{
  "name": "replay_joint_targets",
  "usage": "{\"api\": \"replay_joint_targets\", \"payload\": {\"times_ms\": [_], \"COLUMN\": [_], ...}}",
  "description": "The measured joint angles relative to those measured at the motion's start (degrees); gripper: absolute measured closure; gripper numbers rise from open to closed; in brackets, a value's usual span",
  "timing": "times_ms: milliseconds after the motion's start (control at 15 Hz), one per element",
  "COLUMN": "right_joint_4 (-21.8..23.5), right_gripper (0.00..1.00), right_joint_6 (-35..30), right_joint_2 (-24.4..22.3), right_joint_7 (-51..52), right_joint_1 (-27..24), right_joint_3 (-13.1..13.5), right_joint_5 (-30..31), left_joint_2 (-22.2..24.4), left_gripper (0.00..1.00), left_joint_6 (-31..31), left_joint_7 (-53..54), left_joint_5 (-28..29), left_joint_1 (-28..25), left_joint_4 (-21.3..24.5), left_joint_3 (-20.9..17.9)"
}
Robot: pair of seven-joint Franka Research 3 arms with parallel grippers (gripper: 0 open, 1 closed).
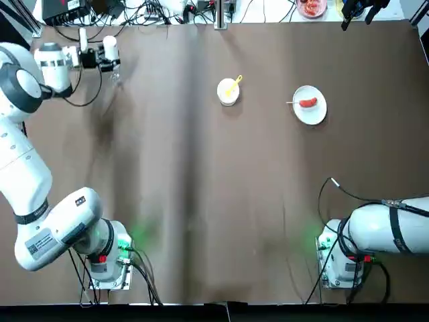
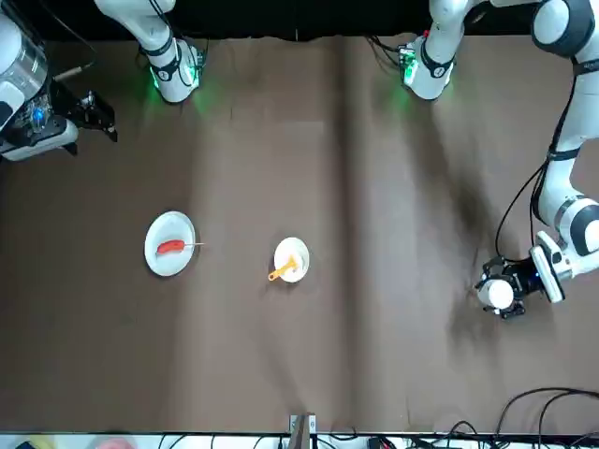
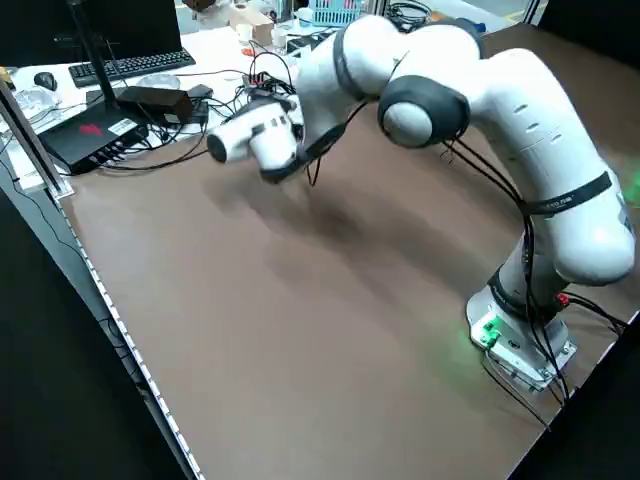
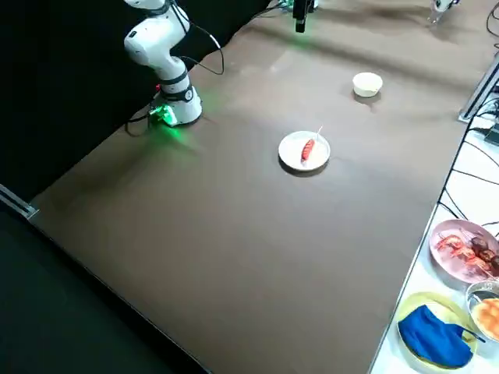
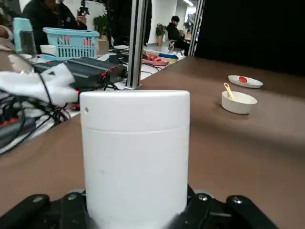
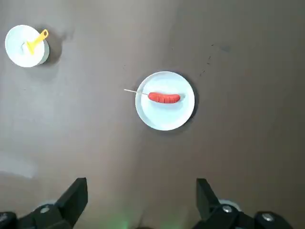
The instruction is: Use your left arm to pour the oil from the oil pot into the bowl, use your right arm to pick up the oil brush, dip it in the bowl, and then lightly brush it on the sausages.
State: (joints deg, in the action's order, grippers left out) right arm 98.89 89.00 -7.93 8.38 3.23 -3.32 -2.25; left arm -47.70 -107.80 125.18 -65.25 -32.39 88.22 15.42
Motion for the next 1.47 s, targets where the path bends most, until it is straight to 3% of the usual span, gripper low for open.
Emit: {"api": "replay_joint_targets", "payload": {"times_ms": [200,533,933,1200,1467], "right_joint_4": [0.0,0.1,0.1,0.1,0.1], "right_gripper": [0.0,0.0,0.0,0.0,0.0], "right_joint_6": [0.0,0.0,0.0,0.0,0.2], "right_joint_2": [0.0,0.0,0.0,0.0,0.0], "right_joint_7": [0.0,0.0,0.0,0.0,0.0], "right_joint_1": [0.0,0.0,0.0,0.0,0.5], "right_joint_3": [0.0,0.0,0.0,0.0,0.0], "right_joint_5": [0.0,0.0,0.0,0.0,0.0], "left_joint_2": [4.4,8.1,10.4,10.5,10.4], "left_gripper": [0.44,0.44,0.44,0.44,0.44], "left_joint_6": [-4.9,-11.5,-13.3,-15.3,-20.4], "left_joint_7": [-5.1,-16.6,-44.9,-51.7,-67.1], "left_joint_5": [0.4,9.6,36.1,45.0,56.6], "left_joint_1": [6.4,16.3,25.3,31.8,39.9], "left_joint_4": [0.0,0.2,0.1,-0.8,-1.0], "left_joint_3": [0.0,-0.2,0.2,0.6,0.5]}}
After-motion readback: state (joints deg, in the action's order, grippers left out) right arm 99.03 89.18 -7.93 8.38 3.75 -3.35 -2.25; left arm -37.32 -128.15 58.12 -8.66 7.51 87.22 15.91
